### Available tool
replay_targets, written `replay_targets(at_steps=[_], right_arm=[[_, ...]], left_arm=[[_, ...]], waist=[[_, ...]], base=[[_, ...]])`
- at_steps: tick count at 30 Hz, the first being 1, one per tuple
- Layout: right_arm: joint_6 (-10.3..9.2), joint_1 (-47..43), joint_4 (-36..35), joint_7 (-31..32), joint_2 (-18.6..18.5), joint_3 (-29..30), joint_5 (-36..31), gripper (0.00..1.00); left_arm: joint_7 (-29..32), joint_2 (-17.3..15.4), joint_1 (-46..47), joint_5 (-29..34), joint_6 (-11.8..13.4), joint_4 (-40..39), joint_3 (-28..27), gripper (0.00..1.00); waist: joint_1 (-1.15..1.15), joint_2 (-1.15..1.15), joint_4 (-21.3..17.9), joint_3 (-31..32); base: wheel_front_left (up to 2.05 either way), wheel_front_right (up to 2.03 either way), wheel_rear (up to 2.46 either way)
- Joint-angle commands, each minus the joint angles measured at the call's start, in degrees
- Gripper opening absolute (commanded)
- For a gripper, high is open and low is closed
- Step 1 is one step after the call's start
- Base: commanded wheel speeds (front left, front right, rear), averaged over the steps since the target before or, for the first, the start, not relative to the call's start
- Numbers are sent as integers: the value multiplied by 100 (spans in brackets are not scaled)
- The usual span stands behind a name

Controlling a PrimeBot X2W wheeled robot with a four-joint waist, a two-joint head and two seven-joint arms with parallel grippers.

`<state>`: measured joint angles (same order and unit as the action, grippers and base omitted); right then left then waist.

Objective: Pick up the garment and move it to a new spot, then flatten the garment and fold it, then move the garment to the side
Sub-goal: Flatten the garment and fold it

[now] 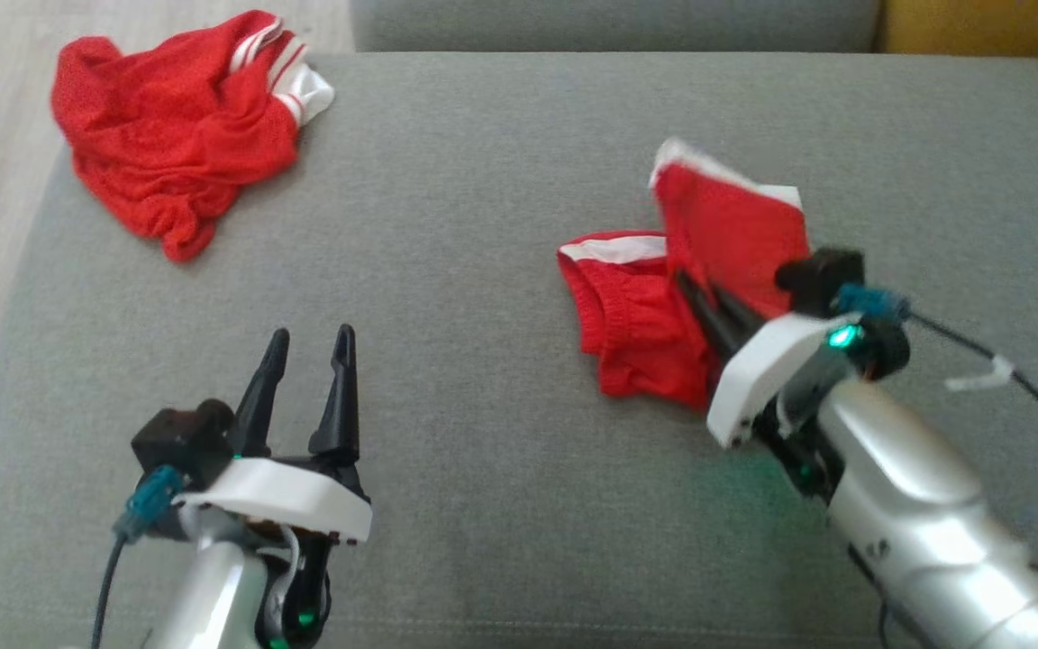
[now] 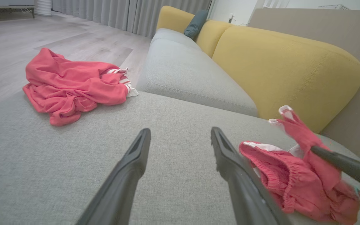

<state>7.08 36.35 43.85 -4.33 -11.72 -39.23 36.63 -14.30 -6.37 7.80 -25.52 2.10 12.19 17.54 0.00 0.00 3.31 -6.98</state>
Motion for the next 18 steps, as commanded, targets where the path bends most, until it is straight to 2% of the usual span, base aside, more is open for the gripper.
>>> replay_targets(at_steps=[1, 8, 18], right_arm=[[41, -90, -276, 91, 23, -75, -99, 0], [41, -429, -788, 445, 50, -15, -262, 0], [41, -605, -831, 740, 448, 23, -376, 0]], left_arm=[[-70, 6, 101, 54, -24, -176, -238, 100], [-70, 69, 65, 100, -77, -149, -319, 100], [-70, 148, 70, 165, -164, -46, -345, 100]], waist=[[0, 0, 107, 15], [0, 0, 176, 6], [0, 0, 154, 19]], base=[[0, 0, 0], [0, 0, 0], [0, 0, 0]])
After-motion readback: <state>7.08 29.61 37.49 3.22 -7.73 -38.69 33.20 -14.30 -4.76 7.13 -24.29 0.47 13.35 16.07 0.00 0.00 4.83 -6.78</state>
